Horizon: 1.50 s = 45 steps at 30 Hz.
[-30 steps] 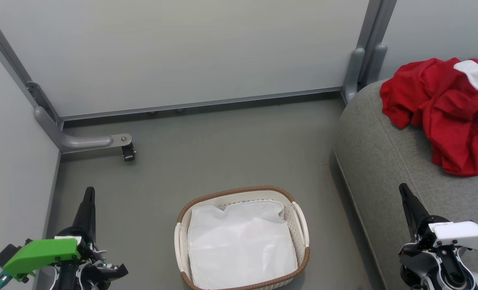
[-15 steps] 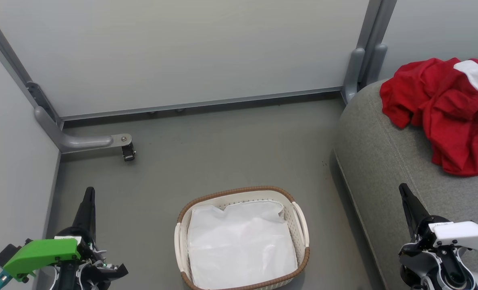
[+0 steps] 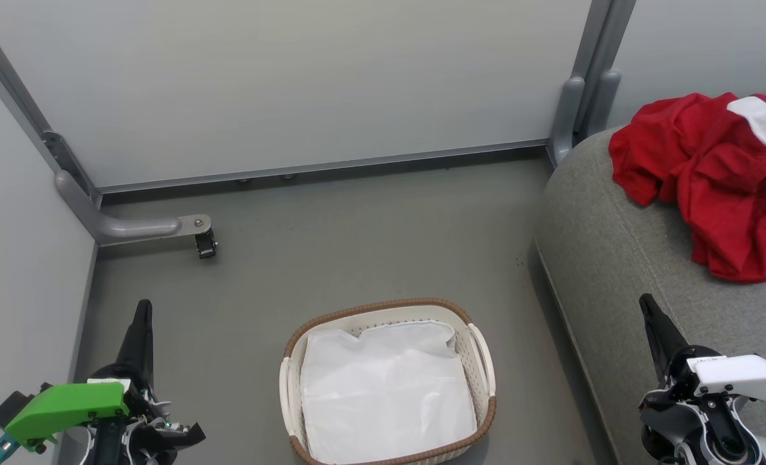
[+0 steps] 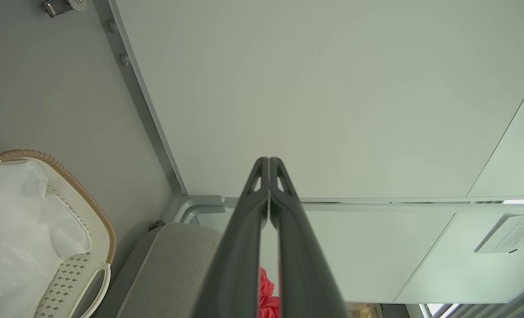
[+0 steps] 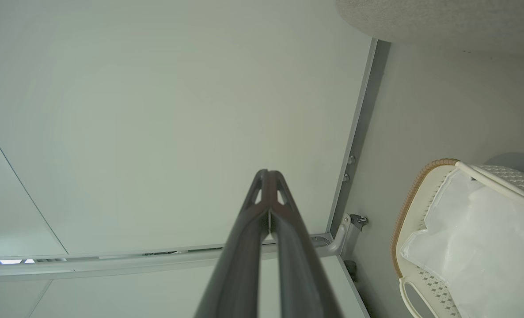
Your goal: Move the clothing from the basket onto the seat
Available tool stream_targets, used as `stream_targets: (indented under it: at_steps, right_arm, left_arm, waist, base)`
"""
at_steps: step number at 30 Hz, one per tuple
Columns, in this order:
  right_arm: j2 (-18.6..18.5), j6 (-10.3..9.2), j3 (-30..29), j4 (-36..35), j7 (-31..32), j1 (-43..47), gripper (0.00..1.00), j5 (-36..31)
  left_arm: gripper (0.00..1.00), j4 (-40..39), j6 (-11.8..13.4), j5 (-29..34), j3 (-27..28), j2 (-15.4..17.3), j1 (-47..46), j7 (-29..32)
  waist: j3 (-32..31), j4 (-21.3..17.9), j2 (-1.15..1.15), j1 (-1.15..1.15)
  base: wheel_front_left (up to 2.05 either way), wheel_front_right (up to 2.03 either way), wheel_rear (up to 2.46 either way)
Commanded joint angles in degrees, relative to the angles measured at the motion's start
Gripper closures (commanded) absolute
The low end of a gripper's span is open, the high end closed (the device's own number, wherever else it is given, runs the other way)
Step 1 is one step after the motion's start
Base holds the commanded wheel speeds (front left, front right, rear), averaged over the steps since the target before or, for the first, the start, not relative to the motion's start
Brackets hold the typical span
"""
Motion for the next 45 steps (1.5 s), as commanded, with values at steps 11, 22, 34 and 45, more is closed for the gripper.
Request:
stream_targets:
  at_steps: [11,22,34,45]
  right_arm:
    - [-0.4,0.0,-0.1,-0.2,0.2,-0.4,1.0,0.2]
    - [-0.4,0.0,-0.1,-0.2,0.1,-0.4,1.0,0.2]
    - [-0.4,0.0,-0.1,-0.2,0.2,-0.4,1.0,0.2]
    - [-0.4,0.0,-0.1,-0.2,0.2,-0.4,1.0,0.2]
  left_arm:
    - [1.0,-0.1,-0.3,-0.2,0.1,0.3,-0.6,0.1]
    - [1.0,-0.1,-0.3,-0.2,0.1,0.3,-0.6,0.2]
    - [1.0,-0.1,-0.3,-0.2,0.1,0.3,-0.6,0.1]
    - [1.0,-0.1,-0.3,-0.2,0.1,0.3,-0.6,0.2]
  waist:
    - [0.0,0.0,0.0,0.0]
    - [0.0,0.0,0.0,0.0]
    - [0.0,0.0,0.0,0.0]
    - [0.0,0.0,0.0,0.0]
  base:
    - [0.0,0.0,0.0]
    - [0.0,0.0,0.0]
    - [0.0,0.0,0.0]
    - [0.0,0.0,0.0]
